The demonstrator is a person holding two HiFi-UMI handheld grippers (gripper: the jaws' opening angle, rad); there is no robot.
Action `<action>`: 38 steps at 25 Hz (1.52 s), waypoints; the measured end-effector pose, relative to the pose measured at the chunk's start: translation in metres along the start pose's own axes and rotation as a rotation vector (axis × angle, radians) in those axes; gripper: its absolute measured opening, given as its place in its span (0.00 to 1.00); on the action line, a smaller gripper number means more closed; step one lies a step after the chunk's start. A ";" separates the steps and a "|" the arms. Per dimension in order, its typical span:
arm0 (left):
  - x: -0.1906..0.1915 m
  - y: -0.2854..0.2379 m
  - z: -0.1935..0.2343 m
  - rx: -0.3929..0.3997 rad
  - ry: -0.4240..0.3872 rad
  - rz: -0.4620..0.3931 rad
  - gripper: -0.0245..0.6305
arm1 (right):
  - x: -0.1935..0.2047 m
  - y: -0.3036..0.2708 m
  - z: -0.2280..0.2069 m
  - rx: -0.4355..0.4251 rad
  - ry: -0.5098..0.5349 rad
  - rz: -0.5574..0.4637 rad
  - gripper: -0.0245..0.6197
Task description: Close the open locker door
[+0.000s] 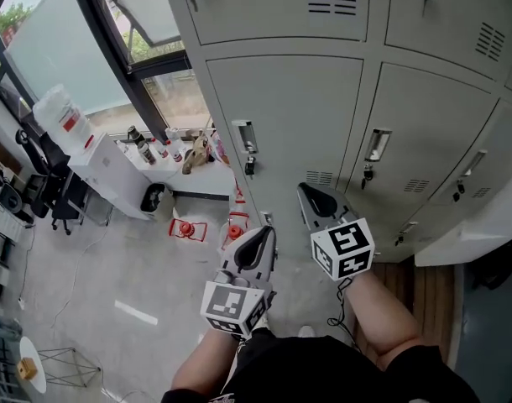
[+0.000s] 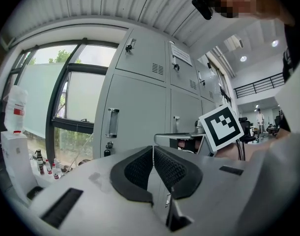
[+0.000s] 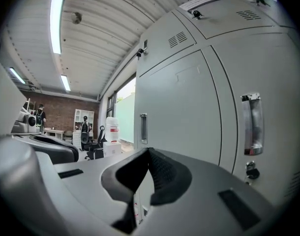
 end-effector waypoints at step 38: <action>0.032 0.129 -0.048 0.060 0.056 0.027 0.07 | 0.039 0.145 0.112 0.027 -0.045 0.067 0.12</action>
Point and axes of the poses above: the fingertips, and each gripper's own axes: y backward along the fingers, z to its left, x out of its underside, the point moved 1 cm from there along y, backward along the fingers, and after that the axes turned 14 degrees about x, right-handed, at the moved point
